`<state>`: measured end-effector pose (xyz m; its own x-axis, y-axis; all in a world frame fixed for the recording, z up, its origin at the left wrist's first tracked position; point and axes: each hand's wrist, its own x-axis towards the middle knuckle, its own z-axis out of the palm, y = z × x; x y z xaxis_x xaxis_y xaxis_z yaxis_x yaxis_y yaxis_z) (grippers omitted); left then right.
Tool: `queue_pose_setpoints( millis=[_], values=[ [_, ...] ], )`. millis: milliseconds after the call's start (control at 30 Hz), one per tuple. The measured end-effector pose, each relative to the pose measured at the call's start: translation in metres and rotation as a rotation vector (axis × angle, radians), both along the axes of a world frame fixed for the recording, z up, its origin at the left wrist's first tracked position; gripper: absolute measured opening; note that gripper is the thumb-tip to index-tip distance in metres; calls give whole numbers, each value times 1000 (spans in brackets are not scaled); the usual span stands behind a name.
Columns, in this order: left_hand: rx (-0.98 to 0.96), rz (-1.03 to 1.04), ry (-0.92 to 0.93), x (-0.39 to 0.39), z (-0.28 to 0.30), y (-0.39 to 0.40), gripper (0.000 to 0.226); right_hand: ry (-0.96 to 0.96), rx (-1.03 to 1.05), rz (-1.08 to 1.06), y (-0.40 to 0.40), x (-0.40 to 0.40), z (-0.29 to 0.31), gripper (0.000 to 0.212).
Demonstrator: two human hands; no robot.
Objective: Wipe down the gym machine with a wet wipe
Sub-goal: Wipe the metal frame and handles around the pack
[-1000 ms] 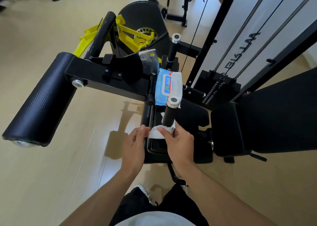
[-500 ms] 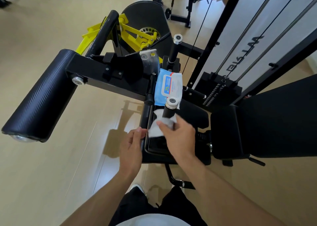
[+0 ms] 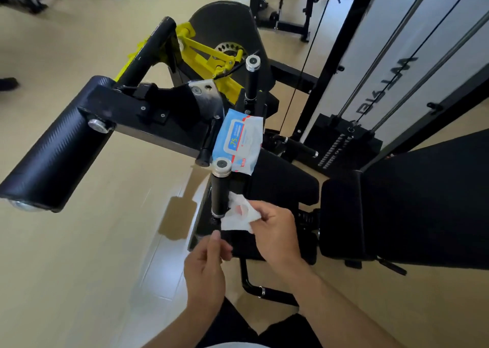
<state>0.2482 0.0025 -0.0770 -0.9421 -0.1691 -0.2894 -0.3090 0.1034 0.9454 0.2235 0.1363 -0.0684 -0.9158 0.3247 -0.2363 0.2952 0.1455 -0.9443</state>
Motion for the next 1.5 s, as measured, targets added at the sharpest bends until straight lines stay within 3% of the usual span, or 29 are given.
queue_pose_setpoints(
  millis=[133,233,333,467,667,800,900,1033,1133,1233,1333,1433,1500],
  values=[
    [25,-51,9,5,6,65,17,-61,-310,-28,59,11,12,9],
    [72,-68,24,7,18,118,36,-137,-465,-13,109,16,19,15],
    [30,51,40,7,32,165,18,-179,-527,39,149,13,27,20],
    [128,250,-16,1,39,196,15,-263,-680,81,182,0,32,30],
    [79,289,4,-27,40,187,15,-284,-687,131,195,-21,34,23],
    [36,252,24,-48,32,171,17,-254,-564,46,182,-37,31,35],
    [250,202,-66,-68,31,162,25,-263,-556,57,174,-53,27,54],
    [546,209,-196,-91,39,154,29,-344,-899,232,181,-68,15,81],
    [672,254,-178,-106,44,154,25,-364,-1046,337,192,-82,10,77],
    [787,327,-184,-122,50,161,21,-435,-1008,415,202,-99,10,59],
    [844,336,-206,-141,58,170,22,-435,-809,423,211,-121,13,30],
    [603,256,-240,-159,56,178,14,-263,-509,355,219,-147,22,25],
    [474,209,-276,-167,54,184,26,-159,-326,337,225,-163,29,22]
  ],
)
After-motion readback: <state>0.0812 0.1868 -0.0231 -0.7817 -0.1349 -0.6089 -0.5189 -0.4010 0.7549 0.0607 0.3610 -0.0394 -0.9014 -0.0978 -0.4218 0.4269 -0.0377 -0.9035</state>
